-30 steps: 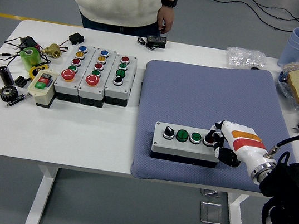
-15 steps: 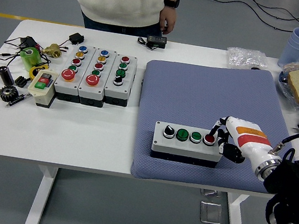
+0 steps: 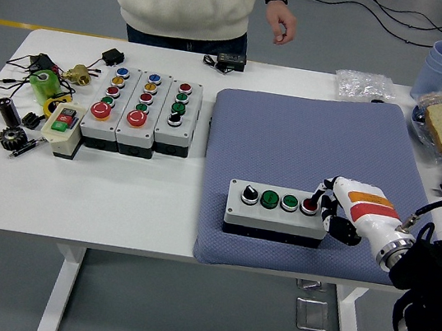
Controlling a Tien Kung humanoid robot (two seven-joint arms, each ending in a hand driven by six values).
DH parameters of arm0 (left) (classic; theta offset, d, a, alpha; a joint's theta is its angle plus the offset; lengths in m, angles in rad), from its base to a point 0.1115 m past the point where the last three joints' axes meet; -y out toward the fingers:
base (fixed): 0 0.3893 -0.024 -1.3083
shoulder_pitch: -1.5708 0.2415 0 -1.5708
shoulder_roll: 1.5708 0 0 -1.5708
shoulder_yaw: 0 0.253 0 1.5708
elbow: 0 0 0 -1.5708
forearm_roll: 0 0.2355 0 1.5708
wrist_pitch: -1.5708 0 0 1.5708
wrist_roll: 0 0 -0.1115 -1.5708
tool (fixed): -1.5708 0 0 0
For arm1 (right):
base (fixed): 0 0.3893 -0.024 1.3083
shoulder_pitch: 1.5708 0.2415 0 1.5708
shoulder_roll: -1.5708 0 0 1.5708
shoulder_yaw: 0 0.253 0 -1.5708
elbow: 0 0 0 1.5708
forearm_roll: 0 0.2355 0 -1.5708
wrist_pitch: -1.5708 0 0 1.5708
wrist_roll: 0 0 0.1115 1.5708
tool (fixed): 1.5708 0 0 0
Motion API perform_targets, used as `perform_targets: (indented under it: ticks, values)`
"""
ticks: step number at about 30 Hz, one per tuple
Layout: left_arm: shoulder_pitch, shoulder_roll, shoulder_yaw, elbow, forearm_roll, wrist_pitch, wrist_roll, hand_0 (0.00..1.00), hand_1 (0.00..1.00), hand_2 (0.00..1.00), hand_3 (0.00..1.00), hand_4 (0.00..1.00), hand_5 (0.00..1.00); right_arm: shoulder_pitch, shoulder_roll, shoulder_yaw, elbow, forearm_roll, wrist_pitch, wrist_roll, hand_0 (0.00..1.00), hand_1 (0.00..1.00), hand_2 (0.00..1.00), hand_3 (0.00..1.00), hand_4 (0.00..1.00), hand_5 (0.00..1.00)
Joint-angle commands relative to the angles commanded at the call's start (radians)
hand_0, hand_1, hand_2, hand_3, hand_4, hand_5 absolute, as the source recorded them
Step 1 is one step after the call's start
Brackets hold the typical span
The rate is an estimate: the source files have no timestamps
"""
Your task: Pick up the button,place it on the desk,press the button,press the button
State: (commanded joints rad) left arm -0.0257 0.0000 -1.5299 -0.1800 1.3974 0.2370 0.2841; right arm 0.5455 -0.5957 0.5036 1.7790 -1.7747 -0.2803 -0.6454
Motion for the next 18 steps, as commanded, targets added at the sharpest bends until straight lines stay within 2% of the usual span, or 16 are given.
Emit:
perform_targets:
  ticks: [18]
  values:
    - [-0.001, 0.000, -0.002, 0.000, 0.003, 0.000, 0.001, 0.550, 0.420, 0.424, 0.428, 0.261, 0.412, 0.000, 0.017, -0.017, 0.000, 0.006, -0.006, 0.000, 0.101, 0.002, 0.215, 0.497, 0.357, 0.002]
